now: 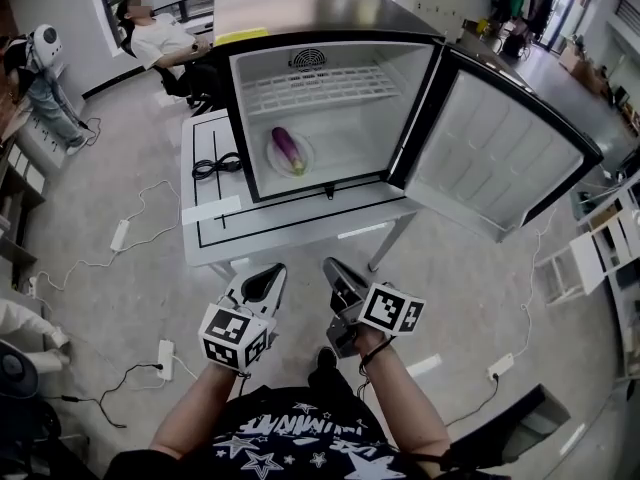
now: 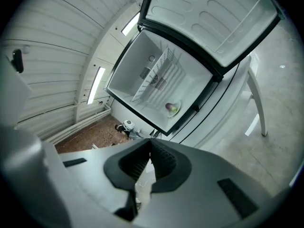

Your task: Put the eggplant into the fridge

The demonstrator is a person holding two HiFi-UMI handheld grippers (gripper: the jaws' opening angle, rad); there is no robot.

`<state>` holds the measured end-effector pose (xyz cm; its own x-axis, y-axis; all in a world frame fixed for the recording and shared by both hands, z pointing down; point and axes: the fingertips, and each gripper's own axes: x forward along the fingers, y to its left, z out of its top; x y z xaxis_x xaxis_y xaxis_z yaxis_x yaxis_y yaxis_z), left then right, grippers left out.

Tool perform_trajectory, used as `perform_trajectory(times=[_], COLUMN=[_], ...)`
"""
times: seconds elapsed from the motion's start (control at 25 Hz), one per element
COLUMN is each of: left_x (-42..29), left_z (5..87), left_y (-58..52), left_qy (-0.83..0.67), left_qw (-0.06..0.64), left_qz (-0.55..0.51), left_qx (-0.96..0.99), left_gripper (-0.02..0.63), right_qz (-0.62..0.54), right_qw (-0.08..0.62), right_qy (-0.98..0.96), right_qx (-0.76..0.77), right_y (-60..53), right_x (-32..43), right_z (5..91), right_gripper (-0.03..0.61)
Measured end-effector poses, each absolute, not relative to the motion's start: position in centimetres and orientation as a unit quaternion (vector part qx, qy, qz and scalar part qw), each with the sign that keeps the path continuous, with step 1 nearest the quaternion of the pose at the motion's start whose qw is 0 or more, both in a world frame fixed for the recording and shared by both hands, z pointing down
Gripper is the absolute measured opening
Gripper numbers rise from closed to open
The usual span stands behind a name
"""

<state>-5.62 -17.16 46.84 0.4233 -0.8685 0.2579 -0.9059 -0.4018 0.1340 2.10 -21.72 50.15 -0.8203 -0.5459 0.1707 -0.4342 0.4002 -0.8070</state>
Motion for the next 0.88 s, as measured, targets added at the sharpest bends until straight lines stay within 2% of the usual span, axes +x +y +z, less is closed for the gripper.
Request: perform_trajectory(times=[0.88], left_x=[-14.1], left_z=[46.6], left_y=[-3.3], left_qy=[-0.51], left_qw=[0.122], left_qz=[0.06], left_qx=[0.849], left_gripper=[0.009], right_qz=[-0.403], right_qw=[0.041], right_qy=[0.854], right_qx=[-0.327], right_y=[-7.3], right_x=[-6.3], right_z=[49.2], right_gripper=[0.006])
